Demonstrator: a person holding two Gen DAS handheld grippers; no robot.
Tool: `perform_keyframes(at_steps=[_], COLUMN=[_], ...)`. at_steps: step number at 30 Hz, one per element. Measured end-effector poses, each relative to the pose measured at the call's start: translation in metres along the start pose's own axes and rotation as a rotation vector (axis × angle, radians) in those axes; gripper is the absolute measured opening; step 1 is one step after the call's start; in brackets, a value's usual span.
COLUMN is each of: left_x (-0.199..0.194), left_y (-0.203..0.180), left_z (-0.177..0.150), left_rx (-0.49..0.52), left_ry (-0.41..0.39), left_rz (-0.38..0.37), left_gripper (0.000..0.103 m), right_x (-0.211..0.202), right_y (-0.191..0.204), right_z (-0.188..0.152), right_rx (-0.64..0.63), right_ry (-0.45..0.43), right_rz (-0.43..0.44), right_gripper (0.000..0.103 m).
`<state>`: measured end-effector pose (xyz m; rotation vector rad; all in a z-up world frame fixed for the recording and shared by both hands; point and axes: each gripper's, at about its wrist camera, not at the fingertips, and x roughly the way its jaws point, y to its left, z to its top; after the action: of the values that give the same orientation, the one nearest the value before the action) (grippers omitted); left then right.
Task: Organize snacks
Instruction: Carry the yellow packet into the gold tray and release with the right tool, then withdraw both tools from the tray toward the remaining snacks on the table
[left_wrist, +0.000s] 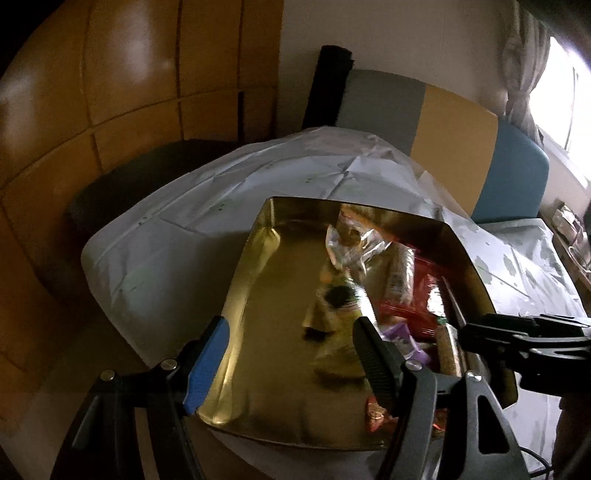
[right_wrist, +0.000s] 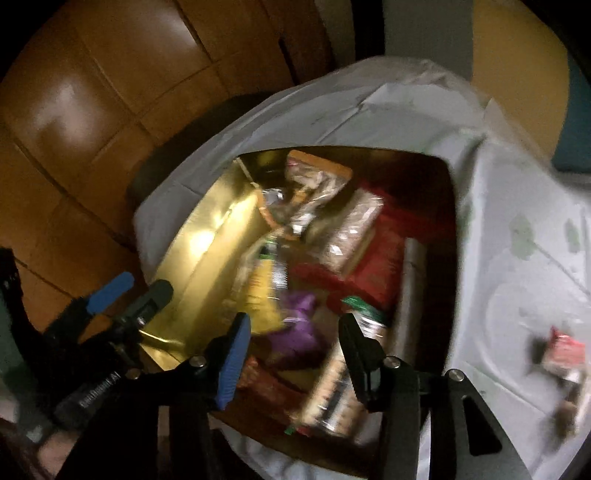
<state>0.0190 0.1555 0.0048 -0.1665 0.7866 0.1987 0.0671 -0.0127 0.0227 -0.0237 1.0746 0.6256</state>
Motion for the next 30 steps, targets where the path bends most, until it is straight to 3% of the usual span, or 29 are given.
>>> perform_keyframes(at_steps=[18,24,30], left_x=[-0.016,-0.02,-0.026], left_y=[-0.036,-0.054,-0.077], left_z=[0.003,0.002,0.001], left_rx=[0.102,0.151,0.209], left_ry=[-0.025,-0.028,-0.03], left_rz=[-0.04,-0.053,-0.067], left_gripper=[0.07,0.07,0.07], right_x=[-0.08,-0.117,-0.145], right_y=[-0.098,-0.161,-0.243], right_z=[-0.046,-0.063,-0.088], right_rx=[0.064,0.121,0.259], right_ry=[-0.084,-0.088,-0.117], right_rz=[-0.259,-0.4,-0.551], right_gripper=[0.058,0.062,0.067])
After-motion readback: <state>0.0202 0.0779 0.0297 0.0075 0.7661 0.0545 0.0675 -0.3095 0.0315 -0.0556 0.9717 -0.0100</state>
